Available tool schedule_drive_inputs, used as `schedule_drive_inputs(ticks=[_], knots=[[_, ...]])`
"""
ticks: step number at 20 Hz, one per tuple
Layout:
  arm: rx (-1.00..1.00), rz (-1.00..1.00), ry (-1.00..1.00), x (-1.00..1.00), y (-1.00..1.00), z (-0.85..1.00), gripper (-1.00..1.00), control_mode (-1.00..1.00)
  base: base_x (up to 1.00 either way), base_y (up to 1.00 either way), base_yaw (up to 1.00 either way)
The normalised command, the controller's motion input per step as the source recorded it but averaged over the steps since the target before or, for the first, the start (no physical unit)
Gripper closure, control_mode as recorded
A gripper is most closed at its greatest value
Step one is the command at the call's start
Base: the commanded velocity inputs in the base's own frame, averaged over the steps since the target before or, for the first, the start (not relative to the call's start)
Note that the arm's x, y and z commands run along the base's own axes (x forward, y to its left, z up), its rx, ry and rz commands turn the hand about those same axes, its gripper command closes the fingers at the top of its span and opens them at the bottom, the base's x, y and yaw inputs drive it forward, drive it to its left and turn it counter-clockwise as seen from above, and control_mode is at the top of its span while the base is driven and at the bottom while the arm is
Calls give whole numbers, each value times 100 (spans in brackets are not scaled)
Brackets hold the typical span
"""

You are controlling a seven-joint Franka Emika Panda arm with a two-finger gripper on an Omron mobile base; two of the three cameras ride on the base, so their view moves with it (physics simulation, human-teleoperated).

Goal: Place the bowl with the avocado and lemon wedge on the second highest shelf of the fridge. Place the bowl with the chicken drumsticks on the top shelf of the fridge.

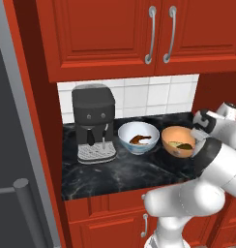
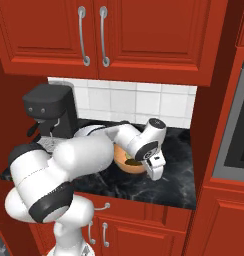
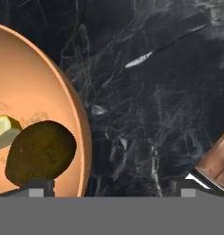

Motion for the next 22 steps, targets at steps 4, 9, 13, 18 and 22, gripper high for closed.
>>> schedule_drive_inputs(ticks=[4,9,13,18,22], knots=[[1,-8,0,40,0,-31,-100,-100,0,0,0],[0,-7,0,41,0,-33,-100,-100,0,0,0],[0,-8,0,46,6,-36,100,-100,0,0,0],[1,-1,0,4,0,-2,100,-100,0,0,0],[0,0,-2,-27,0,5,100,-100,0,0,0]])
